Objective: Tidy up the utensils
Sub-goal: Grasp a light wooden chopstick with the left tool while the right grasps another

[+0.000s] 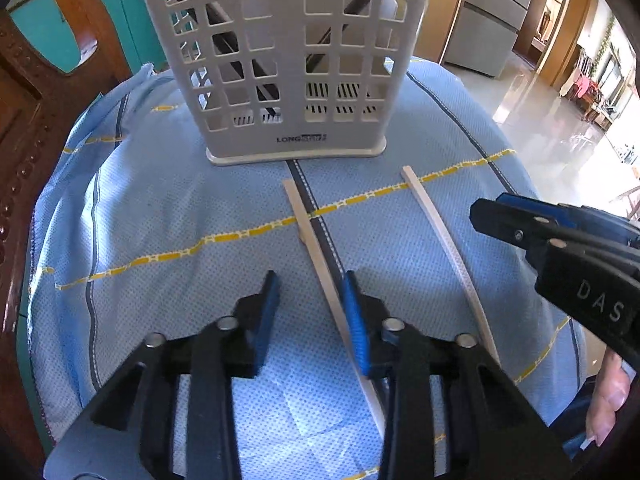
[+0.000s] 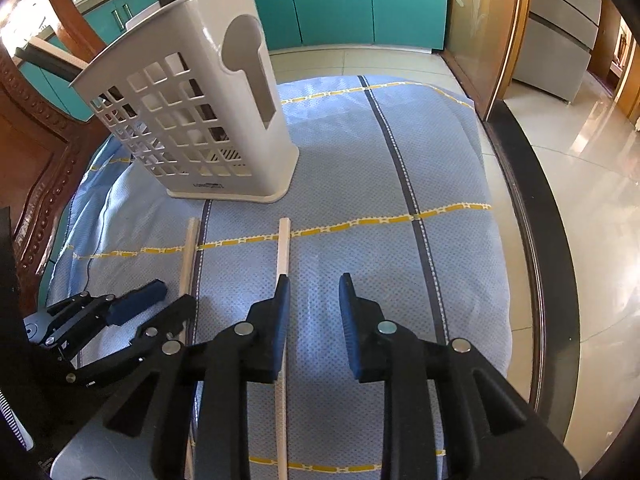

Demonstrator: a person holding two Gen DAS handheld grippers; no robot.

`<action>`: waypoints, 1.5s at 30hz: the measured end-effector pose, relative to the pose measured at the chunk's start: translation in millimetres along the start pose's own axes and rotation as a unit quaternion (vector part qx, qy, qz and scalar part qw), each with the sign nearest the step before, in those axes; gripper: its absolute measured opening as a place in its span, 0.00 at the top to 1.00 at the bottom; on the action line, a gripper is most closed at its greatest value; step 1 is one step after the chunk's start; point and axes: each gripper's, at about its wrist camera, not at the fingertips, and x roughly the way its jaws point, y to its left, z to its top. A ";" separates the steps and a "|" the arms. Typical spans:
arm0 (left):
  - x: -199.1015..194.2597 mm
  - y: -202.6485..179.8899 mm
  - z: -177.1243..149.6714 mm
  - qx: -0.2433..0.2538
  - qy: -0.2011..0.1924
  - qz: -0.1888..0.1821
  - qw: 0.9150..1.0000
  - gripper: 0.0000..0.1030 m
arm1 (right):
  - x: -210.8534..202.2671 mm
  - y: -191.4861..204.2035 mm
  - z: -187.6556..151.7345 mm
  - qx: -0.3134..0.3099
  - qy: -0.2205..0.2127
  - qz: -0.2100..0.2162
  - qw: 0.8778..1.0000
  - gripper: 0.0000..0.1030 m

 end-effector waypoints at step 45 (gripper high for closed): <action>2.6 22.8 9.3 -0.011 0.014 0.027 0.999 0.72 | 14.5 26.6 -12.6 -0.075 0.014 -0.004 0.997 0.86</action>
